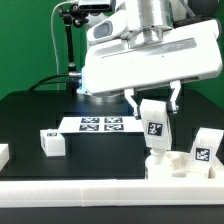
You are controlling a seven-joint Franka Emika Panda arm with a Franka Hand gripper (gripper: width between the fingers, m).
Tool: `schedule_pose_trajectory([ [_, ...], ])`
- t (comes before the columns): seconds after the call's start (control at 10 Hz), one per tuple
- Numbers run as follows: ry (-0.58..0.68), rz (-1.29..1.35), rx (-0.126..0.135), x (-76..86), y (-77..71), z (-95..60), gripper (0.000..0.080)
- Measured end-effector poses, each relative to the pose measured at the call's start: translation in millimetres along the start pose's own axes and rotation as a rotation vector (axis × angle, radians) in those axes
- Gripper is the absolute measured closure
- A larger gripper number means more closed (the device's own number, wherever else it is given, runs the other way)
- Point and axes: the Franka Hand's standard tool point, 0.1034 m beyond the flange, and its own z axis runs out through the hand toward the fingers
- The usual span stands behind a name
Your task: Assemble stool
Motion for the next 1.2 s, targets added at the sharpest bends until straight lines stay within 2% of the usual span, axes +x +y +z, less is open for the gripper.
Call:
schedule_pose_trajectory([
  [0.3, 0.008, -0.004, -0.004, -2.3, 2.8, 2.4, 0.0472],
  [0.8, -0.011, -0.017, 0.001, -13.2, -5.3, 14.4, 0.0472],
  [1.2, -0.01, -0.02, 0.001, -13.2, -6.2, 15.1, 0.0472],
])
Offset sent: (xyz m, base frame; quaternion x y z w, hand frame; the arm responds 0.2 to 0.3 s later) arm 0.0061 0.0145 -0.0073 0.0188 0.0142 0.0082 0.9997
